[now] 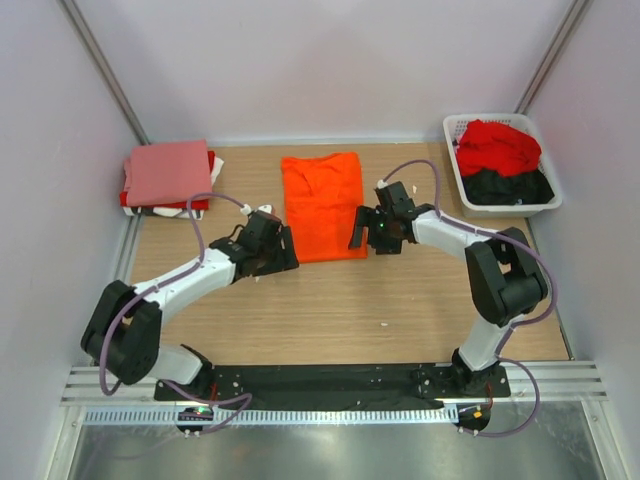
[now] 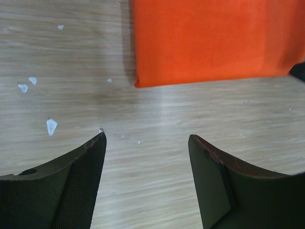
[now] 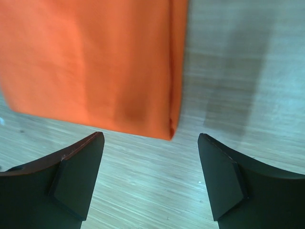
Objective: Fold and stack the t-shirts
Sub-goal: Fold the tshirt, then neatly place the folded tshirt to the corner
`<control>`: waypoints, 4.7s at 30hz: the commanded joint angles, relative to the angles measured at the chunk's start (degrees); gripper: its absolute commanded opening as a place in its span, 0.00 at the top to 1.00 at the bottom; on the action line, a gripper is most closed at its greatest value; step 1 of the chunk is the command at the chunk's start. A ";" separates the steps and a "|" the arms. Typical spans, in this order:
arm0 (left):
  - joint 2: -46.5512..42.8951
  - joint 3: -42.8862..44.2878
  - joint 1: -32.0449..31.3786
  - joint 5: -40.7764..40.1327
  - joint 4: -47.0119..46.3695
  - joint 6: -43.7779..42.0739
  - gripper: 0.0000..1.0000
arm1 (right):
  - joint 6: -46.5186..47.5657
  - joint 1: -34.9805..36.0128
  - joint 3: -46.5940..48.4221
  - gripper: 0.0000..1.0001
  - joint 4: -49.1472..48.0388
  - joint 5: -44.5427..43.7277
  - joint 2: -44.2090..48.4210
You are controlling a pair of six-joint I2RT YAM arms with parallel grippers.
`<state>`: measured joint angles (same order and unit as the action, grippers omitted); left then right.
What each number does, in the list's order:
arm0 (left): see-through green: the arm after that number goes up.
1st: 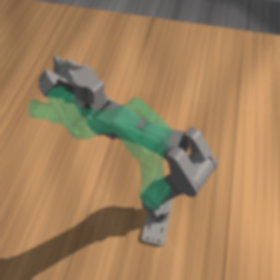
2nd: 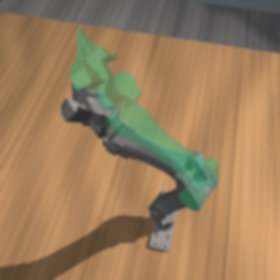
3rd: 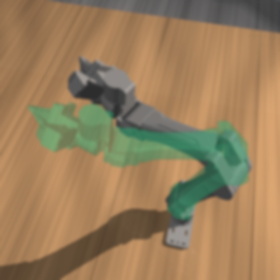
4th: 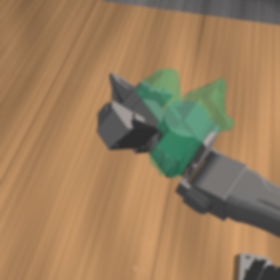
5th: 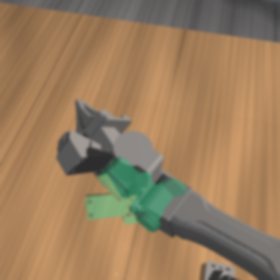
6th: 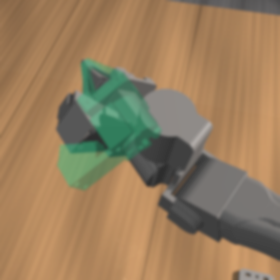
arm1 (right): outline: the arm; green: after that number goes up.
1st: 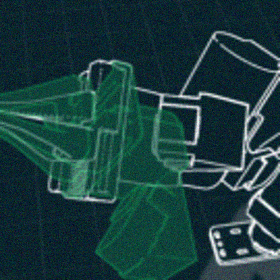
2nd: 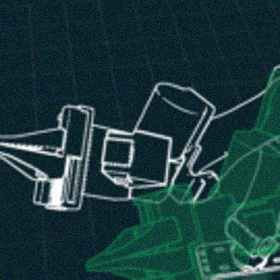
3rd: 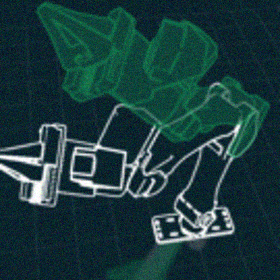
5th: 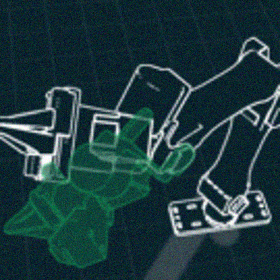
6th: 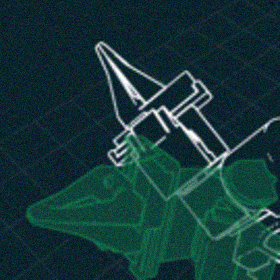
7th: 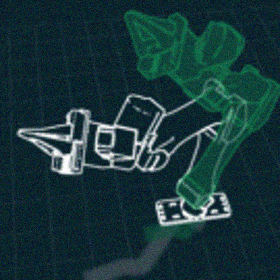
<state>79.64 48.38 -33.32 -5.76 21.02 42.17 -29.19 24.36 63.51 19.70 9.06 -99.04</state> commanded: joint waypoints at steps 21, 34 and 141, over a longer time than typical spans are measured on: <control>10.27 -2.06 1.94 -1.01 -14.86 2.12 0.40 | -2.63 -0.10 -6.81 0.60 -10.04 5.79 -5.28; 13.70 -3.47 3.61 -1.89 -19.08 1.77 0.53 | -2.27 -0.10 -6.55 0.64 -10.04 6.32 -7.21; 24.07 10.16 21.63 20.87 -18.72 3.26 0.22 | -0.87 -3.27 -13.74 0.00 -9.86 -1.07 16.85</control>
<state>101.16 59.64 -11.66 10.85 14.37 42.00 -29.95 20.88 54.02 13.41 6.00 -88.95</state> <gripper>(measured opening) 0.779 0.996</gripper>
